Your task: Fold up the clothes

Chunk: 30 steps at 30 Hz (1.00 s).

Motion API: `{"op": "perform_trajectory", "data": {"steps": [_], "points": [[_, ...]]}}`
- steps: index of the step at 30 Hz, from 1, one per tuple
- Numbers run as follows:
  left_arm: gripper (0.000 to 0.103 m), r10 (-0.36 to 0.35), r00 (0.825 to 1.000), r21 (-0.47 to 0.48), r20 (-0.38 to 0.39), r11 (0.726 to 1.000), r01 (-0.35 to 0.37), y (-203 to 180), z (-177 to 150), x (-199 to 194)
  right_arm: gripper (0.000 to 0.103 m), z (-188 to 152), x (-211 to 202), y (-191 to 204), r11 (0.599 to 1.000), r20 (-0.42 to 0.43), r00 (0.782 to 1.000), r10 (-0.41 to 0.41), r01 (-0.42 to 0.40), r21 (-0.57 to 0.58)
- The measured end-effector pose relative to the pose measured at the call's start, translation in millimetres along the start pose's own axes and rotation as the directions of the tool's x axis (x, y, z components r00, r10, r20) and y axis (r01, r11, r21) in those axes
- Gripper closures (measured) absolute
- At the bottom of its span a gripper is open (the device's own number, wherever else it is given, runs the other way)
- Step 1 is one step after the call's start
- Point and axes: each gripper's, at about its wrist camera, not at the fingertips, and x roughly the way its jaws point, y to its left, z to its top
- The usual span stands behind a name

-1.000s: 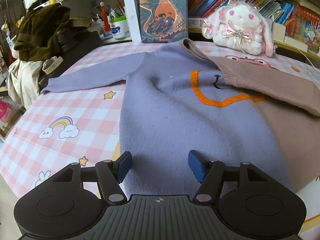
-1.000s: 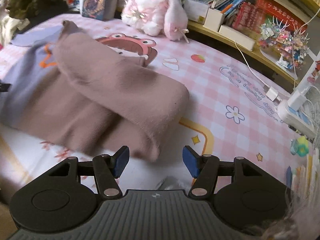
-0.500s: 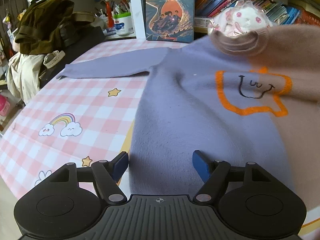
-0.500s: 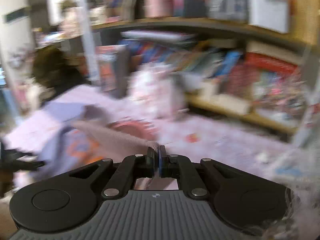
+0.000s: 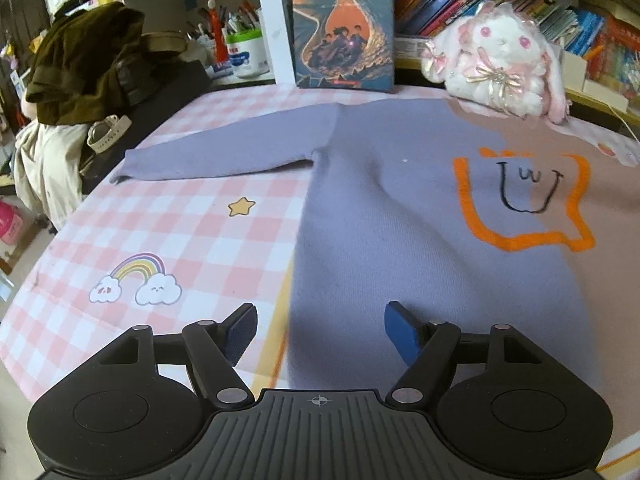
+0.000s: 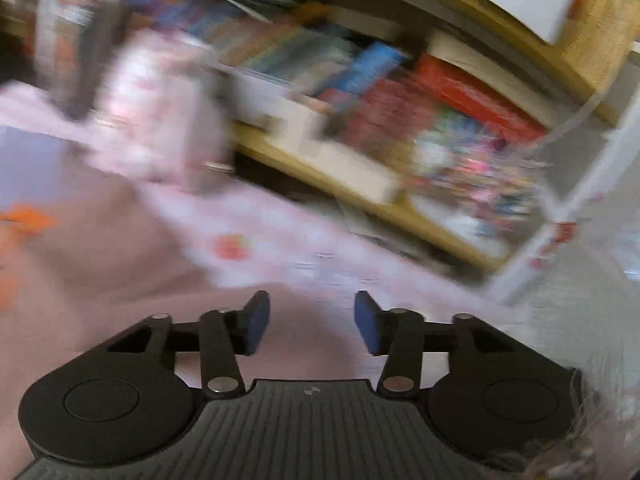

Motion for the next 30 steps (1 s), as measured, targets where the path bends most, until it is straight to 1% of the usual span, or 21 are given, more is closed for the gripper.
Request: {"op": "perform_trajectory", "data": {"steps": [1, 3, 5, 6, 7, 8, 9, 10, 12, 13, 14, 16, 18, 20, 22, 23, 25, 27, 28, 30], "points": [[0.030, 0.000, 1.000, 0.009, -0.010, 1.000, 0.000, 1, 1, 4, 0.046, -7, -4, 11, 0.995, -0.024, 0.995, 0.095, -0.095, 0.005], [0.030, -0.003, 1.000, 0.024, -0.024, 1.000, 0.004, 2, 3, 11, 0.046, -26, -6, 32, 0.986, -0.075, 0.984, 0.164, -0.162, 0.032], [0.031, -0.024, 1.000, 0.012, -0.019, 1.000, 0.024, 5, 5, 14, 0.048, -45, -7, 54, 0.974, -0.124, 0.966, 0.225, -0.219, 0.063], [0.033, -0.042, 0.999, -0.004, -0.021, 0.999, 0.041, 7, 7, 17, 0.048, -54, -8, 64, 0.966, -0.148, 0.955, 0.256, -0.246, 0.080], [0.038, -0.059, 0.998, -0.020, -0.023, 0.998, 0.059, 9, 9, 19, 0.049, -64, -9, 75, 0.957, -0.171, 0.943, 0.287, -0.273, 0.097], [0.044, -0.081, 0.997, -0.045, -0.020, 0.996, 0.080, 11, 10, 21, 0.051, -73, -9, 85, 0.947, -0.194, 0.928, 0.317, -0.299, 0.115], [0.057, -0.102, 0.995, -0.070, -0.016, 0.993, 0.100, 13, 11, 23, 0.052, -83, -10, 96, 0.936, -0.215, 0.913, 0.347, -0.325, 0.134], [0.074, -0.123, 0.992, -0.091, -0.013, 0.988, 0.122, 15, 13, 24, 0.056, -87, -9, 102, 0.938, -0.221, 0.915, 0.339, -0.311, 0.151], [0.095, -0.181, 0.983, -0.083, -0.019, 0.980, 0.179, 14, 16, 25, 0.061, -95, -6, 115, 0.944, -0.229, 0.922, 0.313, -0.274, 0.184], [0.096, -0.182, 0.983, -0.086, -0.026, 0.980, 0.180, 14, 16, 24, 0.070, -95, -8, 121, 0.946, -0.222, 0.927, 0.303, -0.263, 0.190], [0.096, -0.181, 0.983, -0.079, -0.029, 0.981, 0.179, 14, 15, 22, 0.083, -94, -10, 125, 0.945, -0.213, 0.929, 0.302, -0.264, 0.193], [0.096, -0.186, 0.982, -0.069, -0.036, 0.981, 0.183, 20, 7, 15, 0.091, -89, -8, 131, 0.942, -0.199, 0.930, 0.310, -0.273, 0.194], [0.095, -0.209, 0.976, -0.056, -0.052, 0.977, 0.207, 26, -2, 7, 0.092, -78, -2, 140, 0.964, -0.170, 0.954, 0.248, -0.227, 0.136], [0.095, -0.224, 0.973, -0.036, -0.054, 0.974, 0.223, 28, -4, 3, 0.092, -70, 5, 146, 0.986, -0.136, 0.980, 0.149, -0.137, 0.092], [0.094, -0.238, 0.970, -0.010, -0.048, 0.971, 0.238, 30, -1, 7, 0.092, -67, 7, 150, 0.991, -0.128, 0.987, 0.101, -0.089, 0.097], [0.094, -0.243, 0.969, 0.006, -0.045, 0.970, 0.244, 30, 5, 13, 0.092, -67, 5, 154, 0.991, -0.138, 0.986, 0.095, -0.081, 0.104], [0.094, -0.255, 0.966, 0.043, -0.038, 0.965, 0.257, 30, 16, 24, 0.092, -76, -10, 165, 0.977, -0.174, 0.969, 0.177, -0.150, 0.153], [0.094, -0.272, 0.962, 0.081, -0.036, 0.958, 0.274, 28, 25, 33, 0.092, -86, -26, 176, 0.953, -0.206, 0.943, 0.263, -0.221, 0.206], [0.094, -0.283, 0.958, 0.101, -0.041, 0.953, 0.285, 27, 28, 36, 0.092, -90, -36, 183, 0.946, -0.207, 0.937, 0.282, -0.235, 0.222], [0.094, -0.297, 0.954, 0.133, -0.043, 0.945, 0.300, 26, 29, 37, 0.092, -100, -49, 194, 0.953, -0.221, 0.942, 0.253, -0.203, 0.226]]}}
